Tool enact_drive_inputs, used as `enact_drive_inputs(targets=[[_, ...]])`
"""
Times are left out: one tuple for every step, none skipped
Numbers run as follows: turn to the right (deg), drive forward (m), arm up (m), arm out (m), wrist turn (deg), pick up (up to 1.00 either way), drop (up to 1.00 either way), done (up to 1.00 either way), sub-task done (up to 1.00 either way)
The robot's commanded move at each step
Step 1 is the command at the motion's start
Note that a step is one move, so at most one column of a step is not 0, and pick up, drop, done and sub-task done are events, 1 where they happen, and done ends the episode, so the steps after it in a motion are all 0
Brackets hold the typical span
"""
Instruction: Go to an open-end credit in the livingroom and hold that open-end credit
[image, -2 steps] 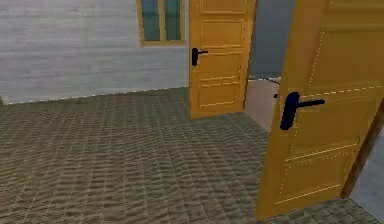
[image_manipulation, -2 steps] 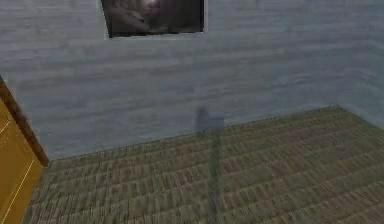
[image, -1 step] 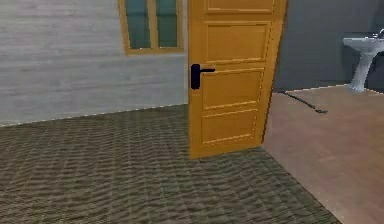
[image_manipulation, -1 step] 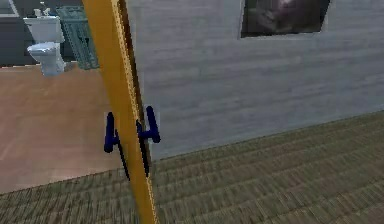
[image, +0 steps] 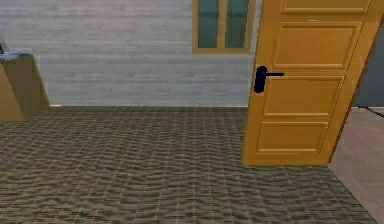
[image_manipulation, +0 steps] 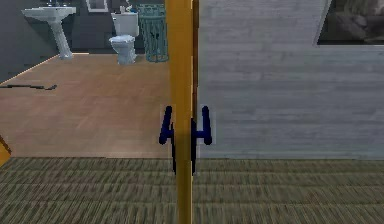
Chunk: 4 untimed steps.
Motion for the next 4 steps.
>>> enact_drive_inputs(targets=[[0.0,0.1,0.0,0.0,0.0,0.0,0.0,0.0,0.0],[42.0,0.0,0.0,0.0,0.0,0.0,0.0,0.0,0.0],[0.0,0.55,0.0,0.0,0.0,0.0,0.0,0.0,0.0],[42.0,0.0,0.0,0.0,0.0,0.0,0.0,0.0,0.0]])
